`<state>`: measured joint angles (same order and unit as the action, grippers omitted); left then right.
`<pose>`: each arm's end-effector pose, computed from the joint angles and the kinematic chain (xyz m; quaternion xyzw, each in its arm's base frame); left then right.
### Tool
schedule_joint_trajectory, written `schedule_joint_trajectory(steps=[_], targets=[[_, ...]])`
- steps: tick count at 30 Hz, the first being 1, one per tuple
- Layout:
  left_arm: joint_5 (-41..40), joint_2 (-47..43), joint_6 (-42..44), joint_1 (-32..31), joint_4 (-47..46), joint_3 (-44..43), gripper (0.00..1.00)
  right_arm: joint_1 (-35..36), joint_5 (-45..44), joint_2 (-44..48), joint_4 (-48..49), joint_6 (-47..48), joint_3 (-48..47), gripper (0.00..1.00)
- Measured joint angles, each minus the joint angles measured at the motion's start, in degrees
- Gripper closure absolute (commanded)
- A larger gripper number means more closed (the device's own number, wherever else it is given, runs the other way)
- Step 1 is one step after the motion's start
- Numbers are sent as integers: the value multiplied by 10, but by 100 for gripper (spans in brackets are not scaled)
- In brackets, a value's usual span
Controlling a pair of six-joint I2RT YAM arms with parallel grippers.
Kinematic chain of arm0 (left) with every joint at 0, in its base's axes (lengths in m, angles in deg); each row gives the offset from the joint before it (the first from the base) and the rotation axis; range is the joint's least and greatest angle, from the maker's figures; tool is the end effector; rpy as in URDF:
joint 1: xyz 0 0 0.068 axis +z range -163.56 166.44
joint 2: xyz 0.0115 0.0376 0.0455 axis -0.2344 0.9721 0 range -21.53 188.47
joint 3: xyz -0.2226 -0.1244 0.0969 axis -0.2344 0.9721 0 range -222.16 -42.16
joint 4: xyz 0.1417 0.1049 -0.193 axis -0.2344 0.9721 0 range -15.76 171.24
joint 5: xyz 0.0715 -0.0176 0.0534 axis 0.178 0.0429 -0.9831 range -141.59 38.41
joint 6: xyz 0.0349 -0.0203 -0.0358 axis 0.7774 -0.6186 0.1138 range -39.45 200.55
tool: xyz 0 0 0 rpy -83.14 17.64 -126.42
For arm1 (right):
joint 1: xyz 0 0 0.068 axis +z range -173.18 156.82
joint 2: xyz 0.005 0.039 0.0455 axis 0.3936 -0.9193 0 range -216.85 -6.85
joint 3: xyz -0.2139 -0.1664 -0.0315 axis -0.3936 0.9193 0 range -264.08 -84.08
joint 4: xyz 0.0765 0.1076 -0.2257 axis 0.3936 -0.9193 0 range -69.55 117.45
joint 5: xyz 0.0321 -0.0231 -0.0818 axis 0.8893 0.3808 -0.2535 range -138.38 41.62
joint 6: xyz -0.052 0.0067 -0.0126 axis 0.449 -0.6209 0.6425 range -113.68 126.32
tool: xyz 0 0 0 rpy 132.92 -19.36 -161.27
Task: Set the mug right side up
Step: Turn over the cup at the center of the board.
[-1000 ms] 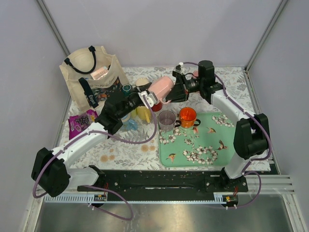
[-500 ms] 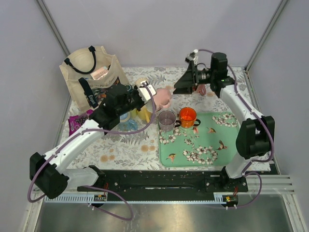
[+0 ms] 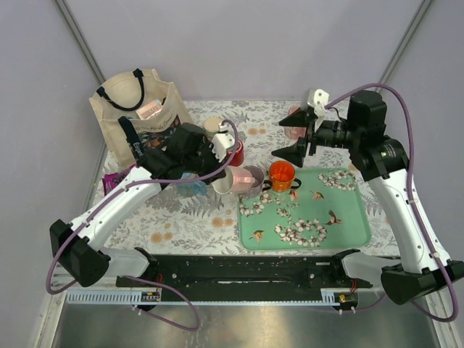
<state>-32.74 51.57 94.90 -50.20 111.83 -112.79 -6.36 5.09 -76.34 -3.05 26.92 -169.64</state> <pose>0.2122 -0.1722 0.3461 0.4474 0.7774 -0.2262 0.3799 0.2199 0.0964 0.4625 -0.4875 0.5801 0.3373 0.5586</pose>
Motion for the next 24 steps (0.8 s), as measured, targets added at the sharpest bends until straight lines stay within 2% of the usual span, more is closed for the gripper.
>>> schedule_joint_trajectory(steps=[2,6,11,18,24], targets=[[0,22,-2,0,20,-25,100,25,3,1,-58,84,-20,19],[0,76,-3,4,51,-70,100,94,-32,-35,-165,223,-45,27],[0,129,-12,6,71,-103,100,143,-111,-60,-230,328,-5,34],[5,138,-33,6,78,-128,100,183,-200,-58,-217,355,63,39],[8,142,-36,6,78,-138,100,210,-258,-61,-167,348,68,42]])
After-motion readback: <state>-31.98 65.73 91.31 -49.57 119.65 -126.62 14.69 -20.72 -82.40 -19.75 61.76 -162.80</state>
